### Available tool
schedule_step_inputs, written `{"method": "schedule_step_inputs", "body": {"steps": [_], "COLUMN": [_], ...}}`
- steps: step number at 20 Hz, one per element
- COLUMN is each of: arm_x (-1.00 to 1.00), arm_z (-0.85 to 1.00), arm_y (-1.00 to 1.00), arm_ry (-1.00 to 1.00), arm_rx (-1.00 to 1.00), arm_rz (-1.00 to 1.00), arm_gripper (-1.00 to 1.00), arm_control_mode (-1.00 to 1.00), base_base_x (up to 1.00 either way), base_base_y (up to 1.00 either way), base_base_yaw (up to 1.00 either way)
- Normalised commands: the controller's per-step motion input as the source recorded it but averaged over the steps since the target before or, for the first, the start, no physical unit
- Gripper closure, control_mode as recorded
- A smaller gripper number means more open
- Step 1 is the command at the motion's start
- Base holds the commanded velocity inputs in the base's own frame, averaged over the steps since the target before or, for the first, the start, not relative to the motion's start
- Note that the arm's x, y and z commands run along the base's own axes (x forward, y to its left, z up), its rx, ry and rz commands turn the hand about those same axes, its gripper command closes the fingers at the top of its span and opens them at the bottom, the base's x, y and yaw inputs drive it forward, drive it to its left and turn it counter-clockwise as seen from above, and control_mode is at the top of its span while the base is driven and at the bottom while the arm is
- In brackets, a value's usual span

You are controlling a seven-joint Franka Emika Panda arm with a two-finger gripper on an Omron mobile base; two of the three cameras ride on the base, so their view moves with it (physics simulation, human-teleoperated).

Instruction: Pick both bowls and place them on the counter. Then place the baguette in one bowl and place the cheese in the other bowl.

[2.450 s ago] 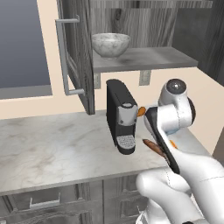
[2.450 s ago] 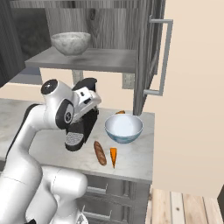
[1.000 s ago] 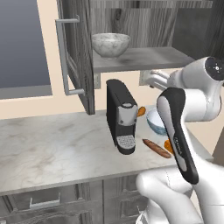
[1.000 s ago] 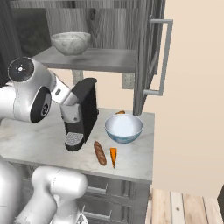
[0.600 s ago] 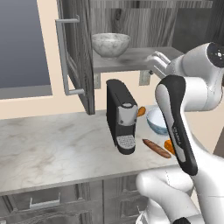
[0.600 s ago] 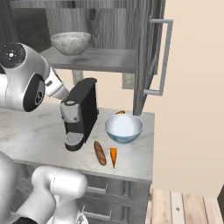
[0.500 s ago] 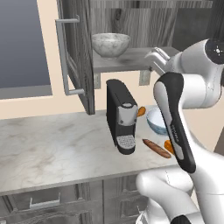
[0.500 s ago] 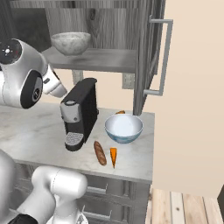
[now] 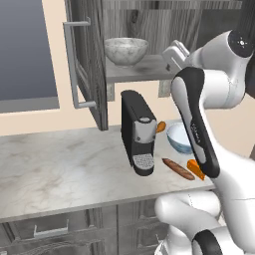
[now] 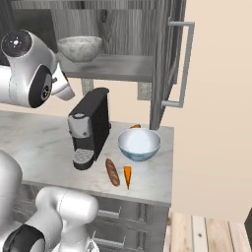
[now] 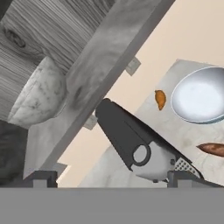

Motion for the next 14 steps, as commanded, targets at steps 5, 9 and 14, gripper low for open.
{"method": "schedule_step_inputs", "body": {"steps": [5, 9, 14], "arm_x": [0.32, 0.21, 0.24], "arm_z": [0.18, 0.17, 0.12], "arm_y": [0.0, -0.02, 0.0], "arm_ry": [0.01, 0.0, -0.03], "arm_rx": [0.12, 0.09, 0.07], "arm_rz": [0.0, 0.0, 0.0], "arm_gripper": [-1.0, -1.0, -1.0], "arm_control_mode": [-1.0, -1.0, -1.0], "base_base_x": [0.0, 0.0, 0.0], "base_base_y": [0.0, 0.0, 0.0], "base_base_yaw": [0.0, 0.0, 0.0]}}
